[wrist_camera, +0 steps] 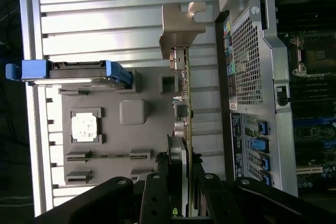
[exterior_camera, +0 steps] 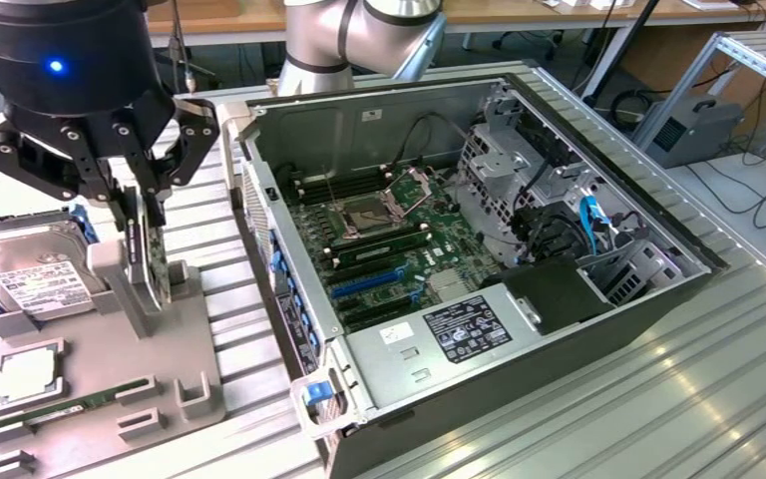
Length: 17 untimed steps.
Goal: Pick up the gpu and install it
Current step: 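Pick up the gpu and move the gpu toward the slot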
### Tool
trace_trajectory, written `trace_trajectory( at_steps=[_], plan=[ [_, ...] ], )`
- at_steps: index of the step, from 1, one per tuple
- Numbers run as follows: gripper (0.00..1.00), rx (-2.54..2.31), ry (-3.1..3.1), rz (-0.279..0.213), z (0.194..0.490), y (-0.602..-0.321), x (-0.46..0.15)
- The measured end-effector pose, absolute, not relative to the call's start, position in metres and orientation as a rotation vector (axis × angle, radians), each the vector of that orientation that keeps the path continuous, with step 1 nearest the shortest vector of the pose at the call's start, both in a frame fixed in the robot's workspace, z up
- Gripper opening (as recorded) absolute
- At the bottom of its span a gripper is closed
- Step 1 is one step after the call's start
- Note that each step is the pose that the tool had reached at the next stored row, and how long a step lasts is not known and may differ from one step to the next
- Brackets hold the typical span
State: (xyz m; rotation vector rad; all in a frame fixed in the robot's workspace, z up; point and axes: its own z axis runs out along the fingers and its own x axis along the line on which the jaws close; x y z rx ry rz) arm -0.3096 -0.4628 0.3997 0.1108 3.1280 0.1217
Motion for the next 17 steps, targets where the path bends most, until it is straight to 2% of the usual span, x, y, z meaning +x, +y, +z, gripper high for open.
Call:
trace_trajectory(
  at_steps=[5,17],
  plan=[
    [0.27,0.111,3.128,0.139,0.412,-0.463,-0.309],
    [0.27,0.111,3.123,0.253,0.434,-0.463,-0.304]
  ],
)
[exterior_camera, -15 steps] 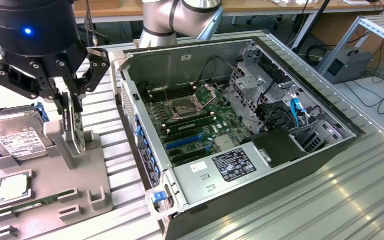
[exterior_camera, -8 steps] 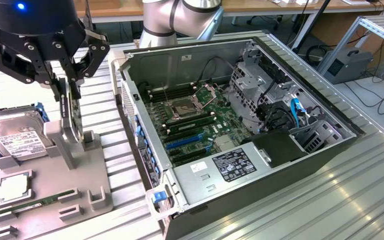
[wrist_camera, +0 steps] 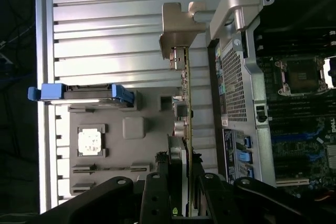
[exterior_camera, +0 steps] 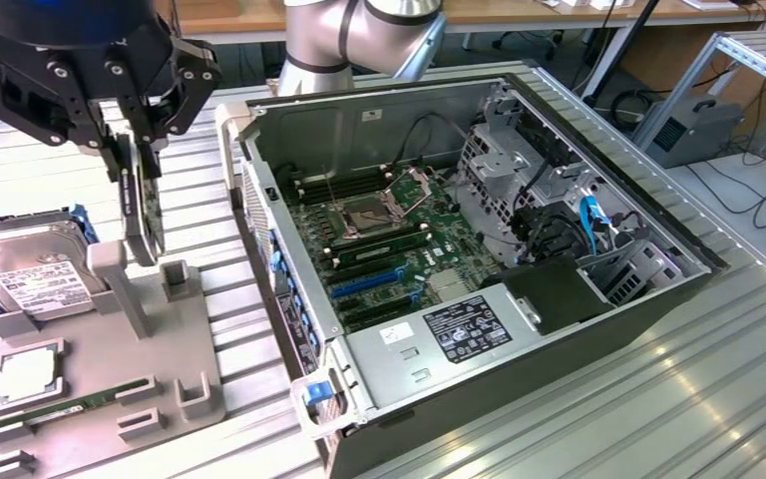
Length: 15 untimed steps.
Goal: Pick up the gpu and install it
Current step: 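Pick up the gpu and move the gpu toward the slot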
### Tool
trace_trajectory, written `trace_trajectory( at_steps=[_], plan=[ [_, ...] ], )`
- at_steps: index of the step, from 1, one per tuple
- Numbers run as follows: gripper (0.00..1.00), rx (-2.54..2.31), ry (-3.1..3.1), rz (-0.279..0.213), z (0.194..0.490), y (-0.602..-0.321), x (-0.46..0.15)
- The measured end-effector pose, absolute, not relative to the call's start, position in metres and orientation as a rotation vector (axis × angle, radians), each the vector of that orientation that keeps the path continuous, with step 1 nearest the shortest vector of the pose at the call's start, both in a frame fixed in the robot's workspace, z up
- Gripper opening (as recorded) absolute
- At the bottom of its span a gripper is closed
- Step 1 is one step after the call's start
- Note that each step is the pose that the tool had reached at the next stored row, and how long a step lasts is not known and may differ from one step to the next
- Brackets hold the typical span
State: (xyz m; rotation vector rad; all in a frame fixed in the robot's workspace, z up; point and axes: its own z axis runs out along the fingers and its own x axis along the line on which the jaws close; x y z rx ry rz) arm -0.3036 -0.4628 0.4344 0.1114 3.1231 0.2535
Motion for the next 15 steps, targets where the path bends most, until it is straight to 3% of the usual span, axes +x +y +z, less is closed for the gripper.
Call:
trace_trajectory(
  at_steps=[7,15],
  plan=[
    [0.27,0.112,3.115,0.367,0.461,-0.463,-0.299],
    [0.27,0.112,3.109,0.419,0.474,-0.463,-0.295]
  ],
)
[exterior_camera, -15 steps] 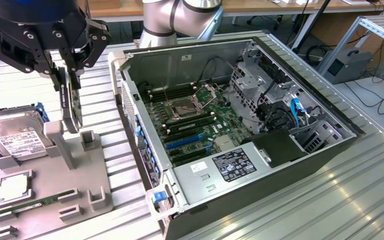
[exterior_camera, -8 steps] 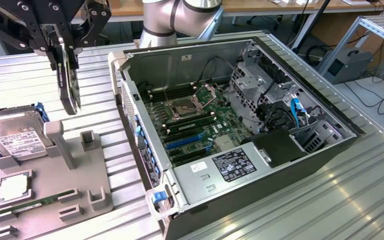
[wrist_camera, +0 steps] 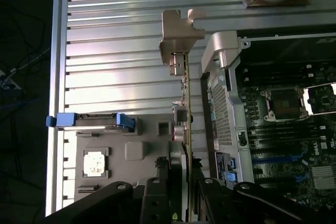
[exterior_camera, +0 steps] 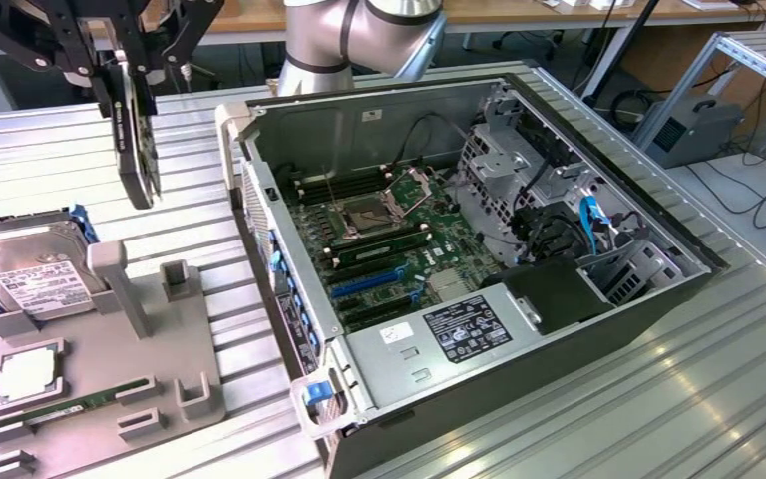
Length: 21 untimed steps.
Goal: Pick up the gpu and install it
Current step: 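Pick up the gpu and move the gpu toward the slot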
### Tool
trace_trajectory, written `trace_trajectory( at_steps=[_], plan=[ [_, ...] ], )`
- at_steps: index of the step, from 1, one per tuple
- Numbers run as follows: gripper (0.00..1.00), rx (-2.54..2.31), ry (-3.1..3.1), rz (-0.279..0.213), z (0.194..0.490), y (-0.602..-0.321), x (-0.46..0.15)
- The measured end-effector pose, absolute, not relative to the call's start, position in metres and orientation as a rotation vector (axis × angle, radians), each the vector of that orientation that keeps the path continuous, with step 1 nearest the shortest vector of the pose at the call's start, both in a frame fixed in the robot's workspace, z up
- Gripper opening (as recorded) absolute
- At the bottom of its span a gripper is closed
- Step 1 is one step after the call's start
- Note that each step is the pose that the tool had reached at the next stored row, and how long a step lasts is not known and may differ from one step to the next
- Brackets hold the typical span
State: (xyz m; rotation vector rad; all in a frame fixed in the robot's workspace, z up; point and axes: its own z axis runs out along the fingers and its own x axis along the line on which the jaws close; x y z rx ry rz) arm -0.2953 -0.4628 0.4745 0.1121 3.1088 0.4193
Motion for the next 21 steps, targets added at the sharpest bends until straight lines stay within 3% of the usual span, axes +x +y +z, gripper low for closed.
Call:
trace_trajectory(
  at_steps=[21],
  plan=[
    [0.27,0.113,3.113,0.420,0.474,-0.463,-0.241]
  ],
)
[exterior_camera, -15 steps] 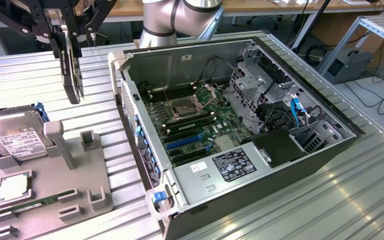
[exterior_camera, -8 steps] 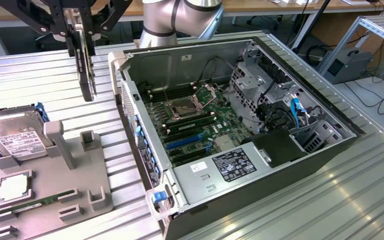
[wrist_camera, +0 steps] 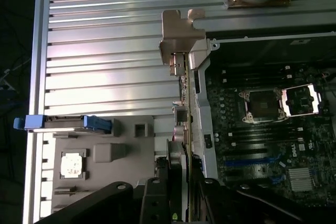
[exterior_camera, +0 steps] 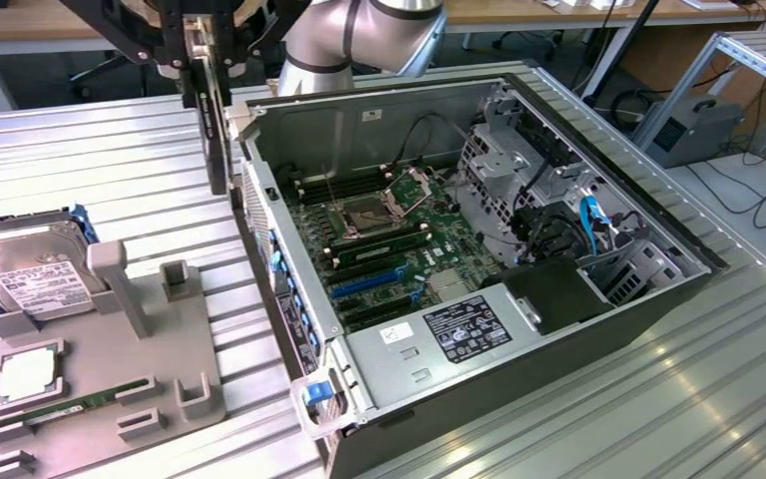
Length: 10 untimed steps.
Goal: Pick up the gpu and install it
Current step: 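Pick up the gpu and move the gpu toward the slot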
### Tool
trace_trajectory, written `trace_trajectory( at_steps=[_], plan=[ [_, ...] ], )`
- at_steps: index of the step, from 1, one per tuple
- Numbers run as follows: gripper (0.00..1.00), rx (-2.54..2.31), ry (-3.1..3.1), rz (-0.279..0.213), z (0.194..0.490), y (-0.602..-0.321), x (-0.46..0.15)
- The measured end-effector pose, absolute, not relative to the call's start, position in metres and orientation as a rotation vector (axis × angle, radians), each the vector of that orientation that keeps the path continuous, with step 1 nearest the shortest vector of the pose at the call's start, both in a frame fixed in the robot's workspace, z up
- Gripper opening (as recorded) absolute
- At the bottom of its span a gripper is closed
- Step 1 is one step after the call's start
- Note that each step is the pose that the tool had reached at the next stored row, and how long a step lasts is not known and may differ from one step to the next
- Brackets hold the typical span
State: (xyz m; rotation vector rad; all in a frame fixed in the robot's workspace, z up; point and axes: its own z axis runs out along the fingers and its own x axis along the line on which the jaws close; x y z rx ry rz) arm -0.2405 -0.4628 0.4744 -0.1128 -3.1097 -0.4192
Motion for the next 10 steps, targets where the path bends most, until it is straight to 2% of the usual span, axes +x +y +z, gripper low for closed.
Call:
trace_trajectory(
  at_steps=[10],
  plan=[
    [0.27,-0.113,-3.107,-0.419,0.474,-0.463,-0.189]
  ],
)
